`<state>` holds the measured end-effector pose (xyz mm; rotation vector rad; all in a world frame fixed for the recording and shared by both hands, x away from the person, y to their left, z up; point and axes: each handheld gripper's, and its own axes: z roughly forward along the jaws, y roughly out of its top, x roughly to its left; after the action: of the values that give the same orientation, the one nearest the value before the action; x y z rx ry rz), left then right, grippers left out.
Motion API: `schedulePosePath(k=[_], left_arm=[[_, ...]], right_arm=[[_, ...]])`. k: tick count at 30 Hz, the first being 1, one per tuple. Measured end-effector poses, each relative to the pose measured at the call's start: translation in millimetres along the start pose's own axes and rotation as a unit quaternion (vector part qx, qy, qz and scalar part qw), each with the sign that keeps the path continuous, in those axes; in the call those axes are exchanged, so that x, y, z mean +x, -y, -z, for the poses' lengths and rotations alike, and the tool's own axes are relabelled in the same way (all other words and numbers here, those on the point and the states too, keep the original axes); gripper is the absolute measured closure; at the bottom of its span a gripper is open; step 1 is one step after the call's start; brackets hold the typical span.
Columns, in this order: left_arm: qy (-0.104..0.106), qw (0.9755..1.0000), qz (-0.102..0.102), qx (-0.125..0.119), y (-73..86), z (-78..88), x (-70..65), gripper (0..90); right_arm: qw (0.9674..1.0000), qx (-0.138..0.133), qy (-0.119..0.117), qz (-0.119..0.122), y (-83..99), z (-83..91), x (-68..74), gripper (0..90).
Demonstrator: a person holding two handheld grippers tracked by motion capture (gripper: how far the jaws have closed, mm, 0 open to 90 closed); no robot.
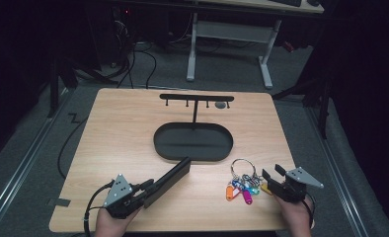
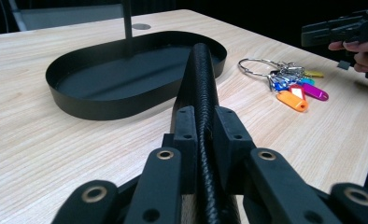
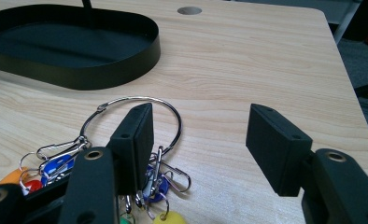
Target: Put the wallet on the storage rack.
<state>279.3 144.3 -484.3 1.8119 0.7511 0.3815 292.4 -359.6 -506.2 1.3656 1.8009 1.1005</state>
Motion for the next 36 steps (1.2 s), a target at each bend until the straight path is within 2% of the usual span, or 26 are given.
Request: schedulePosePath(k=[7, 14, 19, 24, 26, 28, 29, 32, 34, 36], left_arm=[[0.000, 0.9999, -0.005, 0.012, 1.0, -2.1, -0.8, 70.5], [-0.002, 0.9996, -0.014, 0.023, 2.1, -4.9, -2.2, 69.0], [-0.012, 0.9991, -0.027, 0.032, 2.8, -7.8, -4.0, 65.5], [-0.020, 0.9976, -0.047, 0.046, 2.4, -13.2, -6.4, 58.9], [-0.021, 0.9967, -0.054, 0.057, 2.3, -16.2, -7.0, 53.9], [-0.026, 0.9958, -0.059, 0.065, 3.0, -19.6, -7.1, 51.6], [-0.026, 0.9955, -0.059, 0.069, 3.4, -20.7, -6.7, 51.0], [-0.025, 0.9949, -0.060, 0.077, 4.2, -23.4, -6.7, 49.2], [-0.021, 0.9946, -0.058, 0.083, 4.6, -24.4, -6.7, 47.4], [-0.021, 0.9946, -0.049, 0.089, 6.8, -25.8, -6.6, 43.7]], right_arm=[[1.0000, 0.001, 0.000, 0.000, 0.1, -0.1, 1.0, 41.8], [1.0000, 0.001, -0.001, 0.000, 0.2, -0.1, 1.0, 41.8], [1.0000, 0.005, -0.005, 0.001, 1.0, -0.5, 1.6, 39.7], [0.9998, 0.011, -0.015, 0.010, 0.7, -0.4, 1.5, 38.7], [0.9995, 0.015, -0.012, 0.024, -4.7, 2.6, 0.8, 39.2], [0.9995, 0.015, -0.009, 0.027, -13.1, 7.2, -0.7, 39.3], [0.9995, 0.014, -0.008, 0.028, -16.7, 9.6, -0.6, 39.4], [0.9983, 0.020, -0.001, 0.055, -20.8, 15.6, 0.6, 39.3], [0.9987, 0.017, -0.004, 0.048, -19.9, 18.2, -0.8, 38.9], [0.9982, 0.018, -0.003, 0.057, -17.4, 18.4, -3.0, 38.8]])
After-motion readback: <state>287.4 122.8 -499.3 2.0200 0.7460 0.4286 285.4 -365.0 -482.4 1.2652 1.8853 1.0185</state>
